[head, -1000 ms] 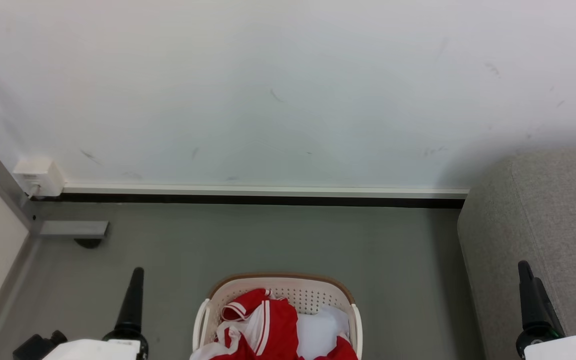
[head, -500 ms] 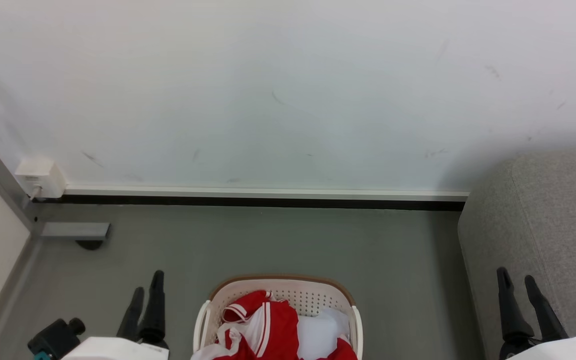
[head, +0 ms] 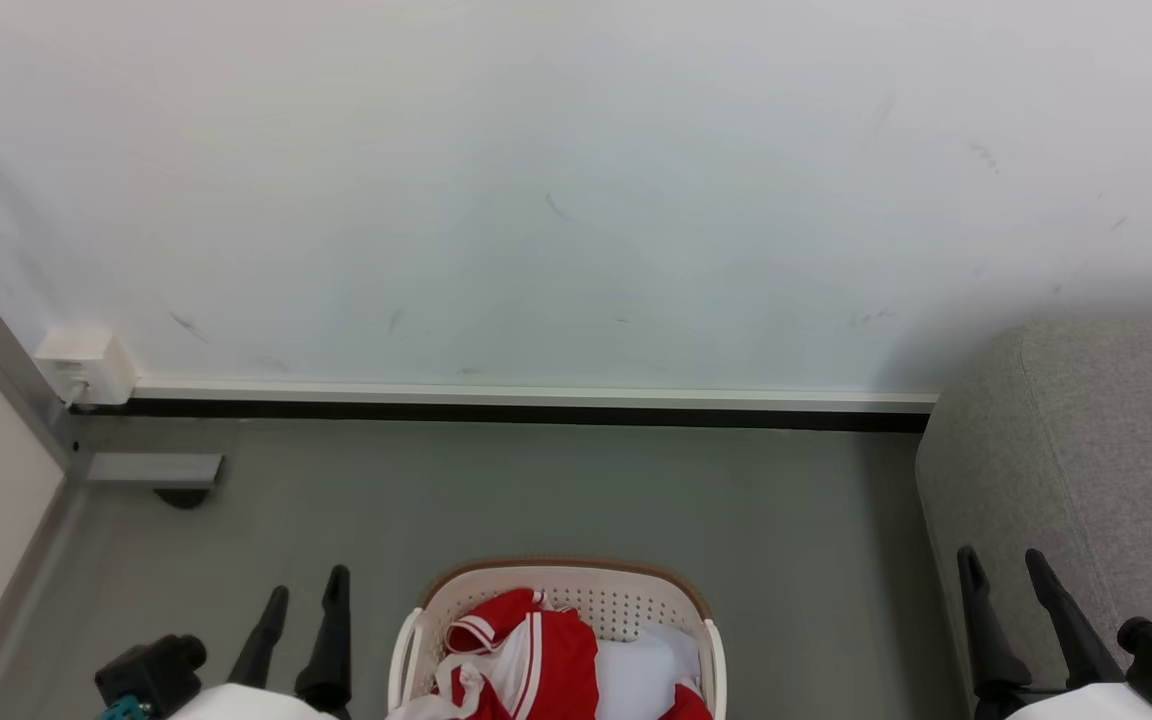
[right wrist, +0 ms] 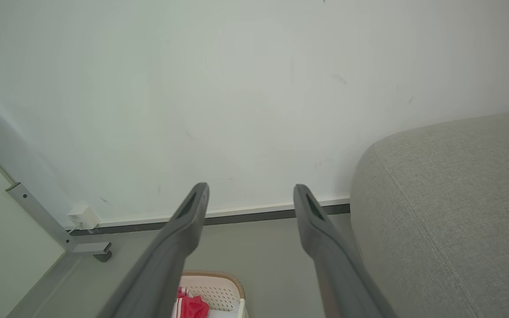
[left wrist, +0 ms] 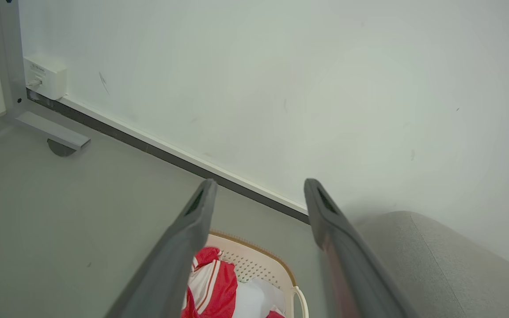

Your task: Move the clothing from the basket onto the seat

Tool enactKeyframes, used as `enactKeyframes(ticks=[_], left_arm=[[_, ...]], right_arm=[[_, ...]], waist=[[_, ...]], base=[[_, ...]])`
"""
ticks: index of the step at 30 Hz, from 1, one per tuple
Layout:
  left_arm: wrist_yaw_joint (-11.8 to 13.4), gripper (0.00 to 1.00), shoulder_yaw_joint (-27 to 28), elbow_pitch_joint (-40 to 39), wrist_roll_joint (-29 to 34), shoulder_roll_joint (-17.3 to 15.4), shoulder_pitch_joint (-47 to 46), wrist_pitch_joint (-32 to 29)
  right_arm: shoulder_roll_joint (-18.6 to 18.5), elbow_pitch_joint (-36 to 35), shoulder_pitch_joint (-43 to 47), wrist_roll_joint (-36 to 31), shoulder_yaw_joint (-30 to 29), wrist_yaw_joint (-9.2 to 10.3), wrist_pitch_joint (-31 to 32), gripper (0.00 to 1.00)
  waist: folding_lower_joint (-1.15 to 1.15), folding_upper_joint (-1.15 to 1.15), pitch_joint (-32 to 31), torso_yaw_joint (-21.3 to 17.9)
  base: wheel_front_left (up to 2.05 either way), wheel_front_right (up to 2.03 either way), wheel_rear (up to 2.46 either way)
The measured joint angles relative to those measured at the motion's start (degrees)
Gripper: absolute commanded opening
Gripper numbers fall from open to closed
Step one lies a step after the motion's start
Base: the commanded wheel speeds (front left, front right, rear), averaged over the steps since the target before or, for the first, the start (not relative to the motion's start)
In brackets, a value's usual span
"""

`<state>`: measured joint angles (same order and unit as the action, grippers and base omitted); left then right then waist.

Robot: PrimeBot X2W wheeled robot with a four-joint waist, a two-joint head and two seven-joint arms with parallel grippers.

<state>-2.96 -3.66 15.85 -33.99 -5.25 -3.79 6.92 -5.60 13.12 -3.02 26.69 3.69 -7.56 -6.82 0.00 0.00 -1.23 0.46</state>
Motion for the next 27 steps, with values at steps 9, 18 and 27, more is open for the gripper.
enactKeyframes(ticks=[9, 18, 27], left_arm=[[0.9, 1.00, -0.9, 0.0, 5.4, -0.9, 0.3, 1.3], [1.6, 1.00, -1.9, -0.3, 10.5, -1.8, 1.0, 2.6], [2.1, 1.00, -2.3, -0.1, 15.2, -2.6, 2.3, 3.9]], right_arm=[[0.0, 0.3, 0.0, -5.6, 0.6, 0.00, -1.4, 1.00], [0.2, 0.4, 0.8, -10.2, 0.8, 0.00, -2.7, 1.00], [0.9, 0.6, 1.5, -13.2, -0.5, 0.00, -3.9, 1.00]], waist=[[0.00, 0.00, -0.8, -0.1], [0.00, 0.00, -1.6, -0.1], [0.00, 0.00, -2.5, -0.1]], base=[[0.00, 0.00, 0.00], [0.00, 0.00, 0.00], [0.00, 0.00, 0.00]])
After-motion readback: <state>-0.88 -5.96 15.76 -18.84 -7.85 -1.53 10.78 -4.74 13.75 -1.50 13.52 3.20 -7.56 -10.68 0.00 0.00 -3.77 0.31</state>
